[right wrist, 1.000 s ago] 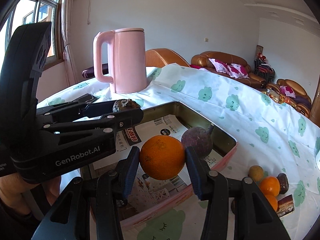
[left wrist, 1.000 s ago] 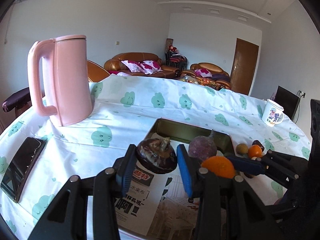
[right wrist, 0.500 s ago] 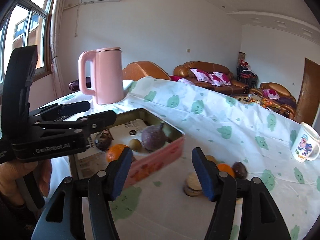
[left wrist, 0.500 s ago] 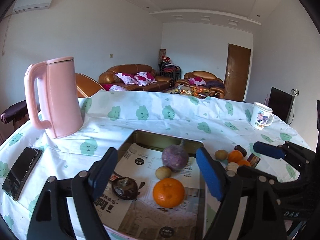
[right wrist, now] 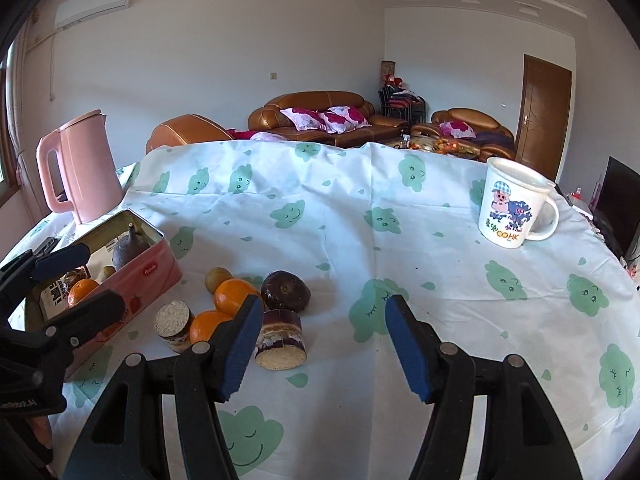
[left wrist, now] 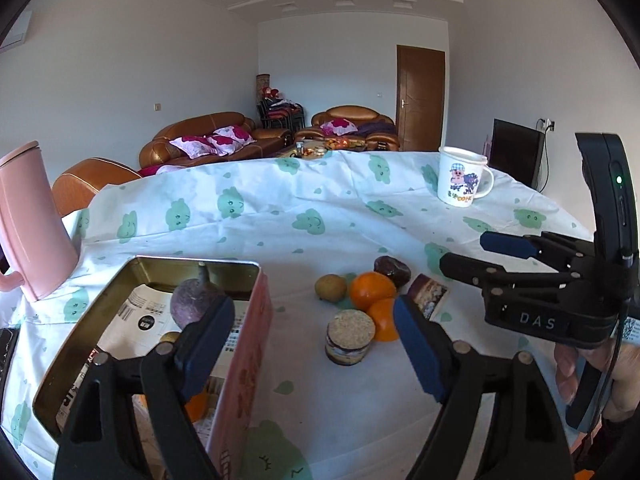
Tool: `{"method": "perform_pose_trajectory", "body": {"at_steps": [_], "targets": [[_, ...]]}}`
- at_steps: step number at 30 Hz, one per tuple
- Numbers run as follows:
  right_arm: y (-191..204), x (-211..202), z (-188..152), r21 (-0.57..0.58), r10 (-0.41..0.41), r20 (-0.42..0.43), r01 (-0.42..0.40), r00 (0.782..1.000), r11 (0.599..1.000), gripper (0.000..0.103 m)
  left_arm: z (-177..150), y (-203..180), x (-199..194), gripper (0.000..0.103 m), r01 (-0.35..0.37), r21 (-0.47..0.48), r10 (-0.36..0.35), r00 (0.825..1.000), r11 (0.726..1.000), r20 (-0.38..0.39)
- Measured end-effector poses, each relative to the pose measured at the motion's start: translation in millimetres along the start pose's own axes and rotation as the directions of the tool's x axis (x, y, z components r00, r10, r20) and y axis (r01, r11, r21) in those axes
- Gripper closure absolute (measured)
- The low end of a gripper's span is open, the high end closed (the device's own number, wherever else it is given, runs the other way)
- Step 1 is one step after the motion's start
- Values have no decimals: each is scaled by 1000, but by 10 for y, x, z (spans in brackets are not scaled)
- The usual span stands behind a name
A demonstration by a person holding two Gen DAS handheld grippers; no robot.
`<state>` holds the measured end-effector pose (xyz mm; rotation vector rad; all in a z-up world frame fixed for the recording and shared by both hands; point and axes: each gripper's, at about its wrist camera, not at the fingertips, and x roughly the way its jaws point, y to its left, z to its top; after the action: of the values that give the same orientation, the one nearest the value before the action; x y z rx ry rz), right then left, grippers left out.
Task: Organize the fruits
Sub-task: 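Grasp the chocolate cake roll with the right gripper while the left gripper grasps the white-topped jar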
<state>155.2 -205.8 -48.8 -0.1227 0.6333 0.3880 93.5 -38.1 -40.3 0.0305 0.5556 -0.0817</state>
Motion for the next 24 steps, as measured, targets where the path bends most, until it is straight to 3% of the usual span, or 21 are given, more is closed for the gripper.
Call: {"method": "perform_pose_trajectory", "body": {"at_steps": [4,9,14,20,22,24], "targets": [[19,40,-12,-3,27,-23,-27,999,1000,41,0,-120,97,33,33,40,-31,998,999,-46],[103,194,-28,-36,61,-107,-65,992,997,50,-19,-208,324,52,96,67,-83,982,993,-169],[120,289,-41,-29,115,-155,-121,981,992,52,-35,-263,423,53,105,78,-85,972,991,-218],[18,393,-57,48,197,-203,-192,959,980,57,-30,-168,511,51,152,11,-145,957,988,-250],[17,435,-68,59,213,-224,-205,951,977,67,-27,-161,507,57,155,6,-148,957,988,-247],[49,413,-68,42,194,-220,-190,956,981,67,-25,-153,501,66,144,4,-138,960,990,-243]]}}
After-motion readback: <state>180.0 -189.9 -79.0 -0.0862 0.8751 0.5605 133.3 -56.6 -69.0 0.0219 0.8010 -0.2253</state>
